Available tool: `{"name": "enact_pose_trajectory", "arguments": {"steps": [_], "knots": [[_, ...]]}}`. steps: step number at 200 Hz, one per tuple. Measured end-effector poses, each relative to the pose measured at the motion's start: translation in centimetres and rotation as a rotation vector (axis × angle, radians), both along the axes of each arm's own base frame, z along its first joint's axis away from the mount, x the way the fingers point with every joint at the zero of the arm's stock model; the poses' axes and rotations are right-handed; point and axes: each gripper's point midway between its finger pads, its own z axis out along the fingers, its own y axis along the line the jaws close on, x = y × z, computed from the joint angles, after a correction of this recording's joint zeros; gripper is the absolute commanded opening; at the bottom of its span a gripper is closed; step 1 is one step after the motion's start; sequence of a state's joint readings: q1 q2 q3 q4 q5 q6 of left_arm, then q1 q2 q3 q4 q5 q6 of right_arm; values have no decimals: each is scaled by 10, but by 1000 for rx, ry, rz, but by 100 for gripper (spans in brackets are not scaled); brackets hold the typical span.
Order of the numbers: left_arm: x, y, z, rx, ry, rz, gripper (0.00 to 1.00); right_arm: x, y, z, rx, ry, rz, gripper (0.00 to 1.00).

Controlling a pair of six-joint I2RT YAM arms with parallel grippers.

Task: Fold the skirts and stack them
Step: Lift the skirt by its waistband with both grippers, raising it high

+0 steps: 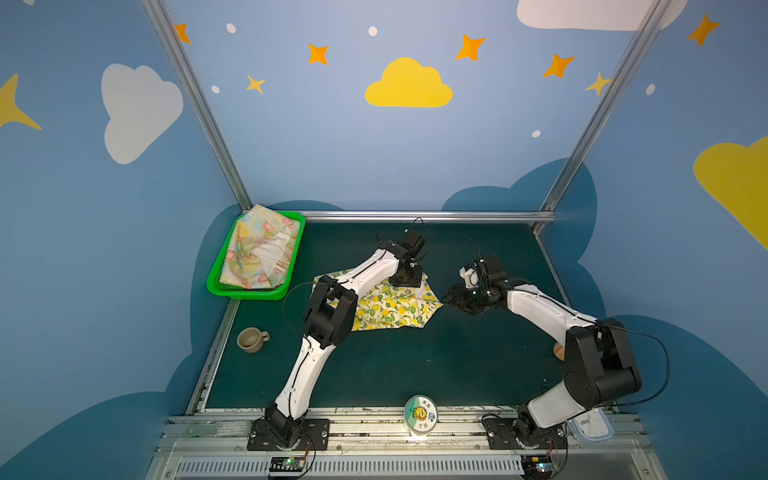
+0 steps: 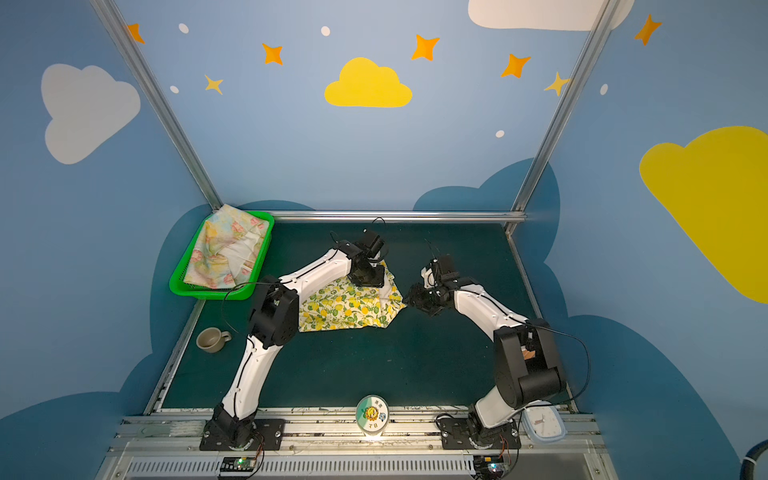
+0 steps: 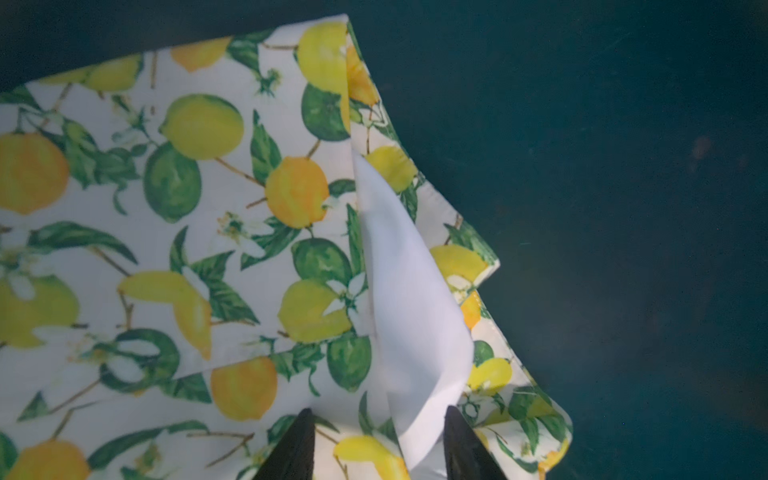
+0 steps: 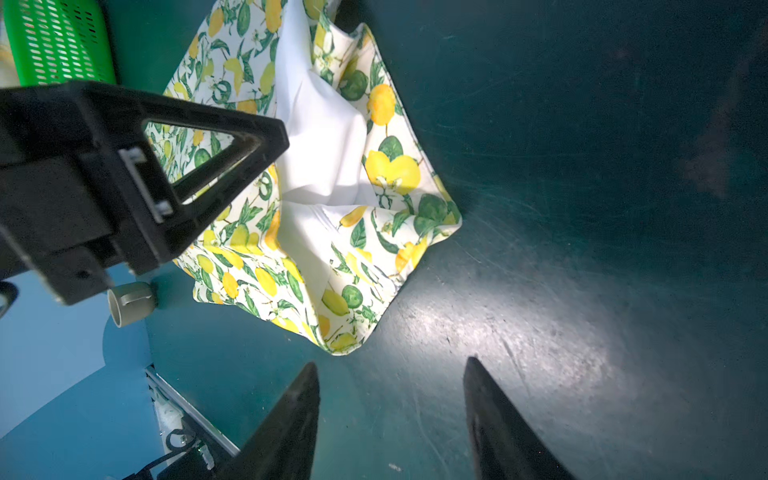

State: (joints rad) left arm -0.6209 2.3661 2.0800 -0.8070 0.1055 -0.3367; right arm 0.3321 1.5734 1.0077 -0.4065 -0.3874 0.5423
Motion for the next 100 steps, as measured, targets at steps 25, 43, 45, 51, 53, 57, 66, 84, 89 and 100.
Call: {"name": "enact_pose_trajectory", "arguments": {"steps": [25,43,45,51,53,57,66,84,89,100], "knots": [[0,1,-11,60,0,-17,40,1,-1,0,1,0,-3,55],[-2,4,-14,93,-2,-22,31,2,-1,-2,0,2,-4,55],[-1,4,-14,95,-2,-21,30,2,-1,-2,1,3,-4,55],[-2,5,-14,103,-4,-23,29,2,-1,-3,1,4,-3,55],[-2,6,-14,105,-4,-21,28,2,-1,-4,1,5,-3,55],[-1,6,-13,109,-7,-22,28,2,-1,-4,1,7,-3,55],[-1,7,-13,117,-12,-22,28,3,0,-7,0,11,-3,55],[0,10,-13,132,-18,-20,34,3,1,-12,2,24,-1,54],[0,11,-13,137,-19,-20,36,3,2,-14,4,28,0,54],[0,12,-15,145,-19,-19,38,3,2,-17,6,35,1,54]]}}
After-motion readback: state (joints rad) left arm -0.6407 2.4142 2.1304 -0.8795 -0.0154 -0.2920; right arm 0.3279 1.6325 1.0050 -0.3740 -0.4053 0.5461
